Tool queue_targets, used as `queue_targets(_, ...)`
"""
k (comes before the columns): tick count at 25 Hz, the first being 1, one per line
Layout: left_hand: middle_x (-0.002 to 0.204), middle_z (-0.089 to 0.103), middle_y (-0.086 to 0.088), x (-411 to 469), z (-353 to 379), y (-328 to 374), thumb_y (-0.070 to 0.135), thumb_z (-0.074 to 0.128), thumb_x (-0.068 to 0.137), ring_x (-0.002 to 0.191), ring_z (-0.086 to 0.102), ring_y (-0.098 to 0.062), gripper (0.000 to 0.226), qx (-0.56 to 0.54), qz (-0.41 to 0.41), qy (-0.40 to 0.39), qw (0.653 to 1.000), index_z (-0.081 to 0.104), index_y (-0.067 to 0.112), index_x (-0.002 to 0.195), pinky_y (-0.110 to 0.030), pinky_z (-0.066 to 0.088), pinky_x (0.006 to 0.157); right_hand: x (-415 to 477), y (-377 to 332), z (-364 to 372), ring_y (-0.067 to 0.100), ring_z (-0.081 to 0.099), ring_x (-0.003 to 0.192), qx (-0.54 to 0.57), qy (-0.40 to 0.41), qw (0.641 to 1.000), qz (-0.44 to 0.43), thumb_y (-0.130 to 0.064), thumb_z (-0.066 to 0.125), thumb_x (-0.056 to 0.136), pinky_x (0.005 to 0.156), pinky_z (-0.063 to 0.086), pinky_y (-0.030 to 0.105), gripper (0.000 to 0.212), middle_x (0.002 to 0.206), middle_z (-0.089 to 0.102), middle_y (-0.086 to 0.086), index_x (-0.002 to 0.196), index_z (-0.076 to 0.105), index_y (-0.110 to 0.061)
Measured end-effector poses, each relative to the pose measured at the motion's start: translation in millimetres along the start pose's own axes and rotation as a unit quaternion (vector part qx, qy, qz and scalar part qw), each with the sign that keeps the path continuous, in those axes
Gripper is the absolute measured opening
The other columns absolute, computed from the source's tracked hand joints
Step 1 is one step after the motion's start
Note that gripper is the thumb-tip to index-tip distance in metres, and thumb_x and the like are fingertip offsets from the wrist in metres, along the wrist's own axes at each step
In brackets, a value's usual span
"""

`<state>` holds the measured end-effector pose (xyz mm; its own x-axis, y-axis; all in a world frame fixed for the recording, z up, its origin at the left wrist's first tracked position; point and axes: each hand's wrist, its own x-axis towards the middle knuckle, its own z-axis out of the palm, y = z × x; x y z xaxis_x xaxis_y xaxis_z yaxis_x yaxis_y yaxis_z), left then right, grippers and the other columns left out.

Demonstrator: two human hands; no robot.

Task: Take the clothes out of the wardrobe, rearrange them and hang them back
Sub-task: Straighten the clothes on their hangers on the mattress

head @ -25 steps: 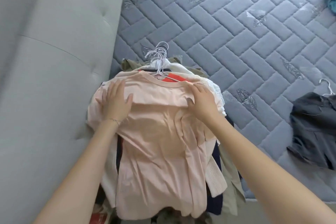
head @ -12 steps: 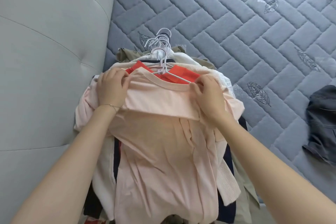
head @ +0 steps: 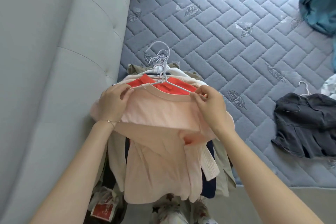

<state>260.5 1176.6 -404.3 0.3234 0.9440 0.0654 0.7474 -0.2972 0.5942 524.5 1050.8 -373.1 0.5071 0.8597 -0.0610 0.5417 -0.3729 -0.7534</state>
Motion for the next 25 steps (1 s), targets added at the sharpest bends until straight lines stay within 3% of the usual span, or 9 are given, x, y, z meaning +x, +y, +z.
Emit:
queue_targets(2, 0.094, 0.071, -0.008, -20.0, -24.9, 21.1, 0.022, 0.063, 0.092, 0.089, 0.061, -0.032, 0.012, -0.004, -0.006, 0.003, 1.0, 0.071, 0.012, 0.094, -0.044, 0.048, 0.082, -22.2, -19.0, -21.7, -0.004, 0.053, 0.075, -0.018, 0.009, 1.0, 0.001, -0.028, 0.065, 0.087, 0.061, 0.034, 0.013, 0.017, 0.073, 0.057, -0.011, 0.075, 0.056, -0.021)
queue_targets(6, 0.09, 0.071, -0.007, -58.8, -62.6, 66.3, 0.022, 0.065, 0.09, 0.086, 0.062, -0.032, 0.01, -0.008, 0.0, 0.029, 1.0, 0.071, 0.014, 0.091, -0.045, 0.049, 0.081, -68.9, -40.4, -67.5, 0.005, 0.054, 0.075, -0.02, 0.021, 0.999, 0.017, -0.035, 0.064, 0.086, 0.064, 0.04, 0.03, 0.016, 0.075, 0.058, -0.011, 0.079, 0.057, -0.022)
queue_targets(11, 0.086, 0.07, -0.002, -128.5, -82.2, 128.5, 0.026, 0.065, 0.089, 0.085, 0.061, -0.027, 0.009, -0.017, 0.014, 0.051, 0.998, 0.071, 0.019, 0.09, -0.047, 0.048, 0.083, -134.4, -33.0, -136.2, 0.003, 0.046, 0.062, 0.016, 0.016, 1.0, 0.01, -0.035, 0.066, 0.086, 0.057, 0.033, 0.027, 0.019, 0.063, 0.052, -0.013, 0.074, 0.056, -0.023)
queue_targets(17, 0.085, 0.07, 0.003, -228.0, -62.3, 219.8, 0.028, 0.068, 0.087, 0.081, 0.063, -0.022, 0.007, 0.01, 0.027, 0.071, 0.997, 0.073, 0.022, 0.088, -0.04, 0.05, 0.077, -214.6, 25.1, -226.4, -0.001, 0.049, 0.067, 0.046, 0.005, 0.999, 0.005, -0.031, 0.067, 0.085, 0.06, 0.037, 0.026, 0.017, 0.07, 0.058, -0.01, 0.074, 0.06, -0.02)
queue_targets(23, 0.09, 0.07, 0.012, -304.5, -26.9, 298.6, 0.034, 0.066, 0.087, 0.083, 0.059, -0.007, 0.007, -0.02, 0.01, 0.072, 0.997, 0.071, 0.029, 0.089, -0.027, 0.045, 0.076, -270.2, 79.5, -312.9, -0.001, 0.05, 0.065, 0.031, 0.014, 0.999, 0.001, -0.037, 0.066, 0.084, 0.057, 0.034, 0.025, 0.018, 0.07, 0.058, -0.015, 0.071, 0.056, -0.029)
queue_targets(25, 0.091, 0.07, 0.011, -321.5, -15.5, 320.2, 0.034, 0.066, 0.088, 0.085, 0.061, -0.009, 0.008, -0.039, -0.004, 0.063, 0.997, 0.071, 0.029, 0.09, -0.028, 0.047, 0.079, -282.3, 91.6, -338.3, -0.003, 0.05, 0.066, 0.018, 0.025, 1.0, 0.001, -0.038, 0.066, 0.083, 0.057, 0.033, 0.025, 0.017, 0.069, 0.058, -0.017, 0.073, 0.058, -0.028)
